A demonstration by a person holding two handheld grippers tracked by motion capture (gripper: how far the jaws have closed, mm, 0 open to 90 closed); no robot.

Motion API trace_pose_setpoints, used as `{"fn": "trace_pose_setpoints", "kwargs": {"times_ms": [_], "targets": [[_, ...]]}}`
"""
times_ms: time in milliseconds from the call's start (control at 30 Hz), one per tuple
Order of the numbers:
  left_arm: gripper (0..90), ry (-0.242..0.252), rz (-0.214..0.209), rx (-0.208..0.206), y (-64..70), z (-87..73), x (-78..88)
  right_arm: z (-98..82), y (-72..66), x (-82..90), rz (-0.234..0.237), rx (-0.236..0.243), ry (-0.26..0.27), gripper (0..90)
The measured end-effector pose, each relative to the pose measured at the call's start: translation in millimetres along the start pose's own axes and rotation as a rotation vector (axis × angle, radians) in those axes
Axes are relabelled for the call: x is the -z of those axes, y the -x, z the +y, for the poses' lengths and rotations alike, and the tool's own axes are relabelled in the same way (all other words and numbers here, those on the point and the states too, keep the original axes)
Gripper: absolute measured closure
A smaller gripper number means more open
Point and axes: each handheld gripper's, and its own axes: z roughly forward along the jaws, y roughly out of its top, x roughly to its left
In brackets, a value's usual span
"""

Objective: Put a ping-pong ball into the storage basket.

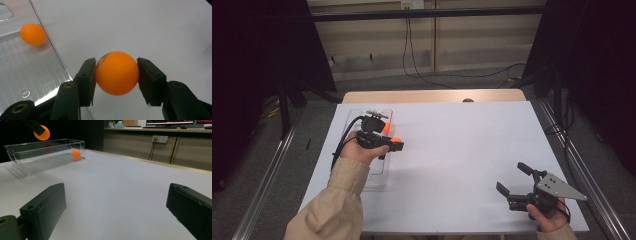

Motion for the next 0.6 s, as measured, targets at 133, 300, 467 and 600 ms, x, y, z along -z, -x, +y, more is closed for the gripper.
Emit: {"fn": "trace_pose_setpoints", "kwargs": {"times_ms": [133, 300, 467, 600], "targets": [[51.1, 0.001, 0.004, 0.001, -0.7, 0.1, 0.7, -0.1, 0.2, -0.3, -0.002, 0.003, 0.001, 2.2], [51.1, 0.004, -0.001, -0.002, -1.3, 0.4, 1.3, 0.0, -0.2, -0.3, -0.002, -0.002, 0.003, 2.2], [51.1, 0.004, 0.005, 0.006, -2.0, 0.0, 2.3, -0.1, 0.0, -0.2, 0.001, 0.002, 0.000, 2.2], [51.1, 0.001, 0.006, -0.001, -3.3, -0.4, 2.6, 0.1, -0.3, -0.1, -0.001, -0.003, 0.002, 2.2]]}}
